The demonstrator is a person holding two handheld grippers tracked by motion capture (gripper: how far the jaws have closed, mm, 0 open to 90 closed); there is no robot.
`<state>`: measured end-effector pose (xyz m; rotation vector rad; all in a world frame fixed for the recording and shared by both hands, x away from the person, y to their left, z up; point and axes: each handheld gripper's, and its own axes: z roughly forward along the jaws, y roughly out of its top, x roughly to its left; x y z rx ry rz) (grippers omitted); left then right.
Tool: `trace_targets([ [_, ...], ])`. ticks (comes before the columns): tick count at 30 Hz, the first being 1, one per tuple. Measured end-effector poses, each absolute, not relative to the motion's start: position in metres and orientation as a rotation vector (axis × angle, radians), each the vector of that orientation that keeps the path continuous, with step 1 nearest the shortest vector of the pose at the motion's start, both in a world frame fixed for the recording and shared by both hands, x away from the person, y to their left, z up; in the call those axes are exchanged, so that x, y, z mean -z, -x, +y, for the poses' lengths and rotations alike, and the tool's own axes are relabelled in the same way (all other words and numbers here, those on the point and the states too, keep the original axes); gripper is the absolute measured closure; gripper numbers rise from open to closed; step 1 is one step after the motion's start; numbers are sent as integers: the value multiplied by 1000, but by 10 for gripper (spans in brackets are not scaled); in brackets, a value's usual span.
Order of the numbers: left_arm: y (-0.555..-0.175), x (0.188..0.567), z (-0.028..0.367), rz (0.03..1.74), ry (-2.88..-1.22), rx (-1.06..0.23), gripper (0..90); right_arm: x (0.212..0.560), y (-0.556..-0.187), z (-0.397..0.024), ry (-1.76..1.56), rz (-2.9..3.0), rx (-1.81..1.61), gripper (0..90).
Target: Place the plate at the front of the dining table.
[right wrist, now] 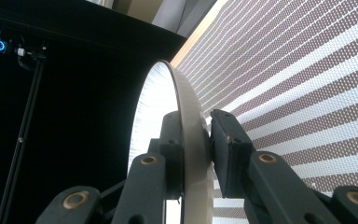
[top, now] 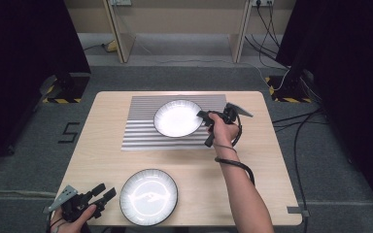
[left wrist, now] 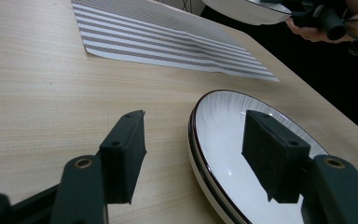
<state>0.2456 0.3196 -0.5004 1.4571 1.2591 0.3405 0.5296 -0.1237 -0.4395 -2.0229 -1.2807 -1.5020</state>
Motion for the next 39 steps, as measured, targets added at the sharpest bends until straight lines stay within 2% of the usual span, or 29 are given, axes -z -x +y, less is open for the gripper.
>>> trace_targets([
  [39, -246, 502, 321, 1264, -1461, -339, 387, 458, -556, -120, 2110, -1221, 1457, 745],
])
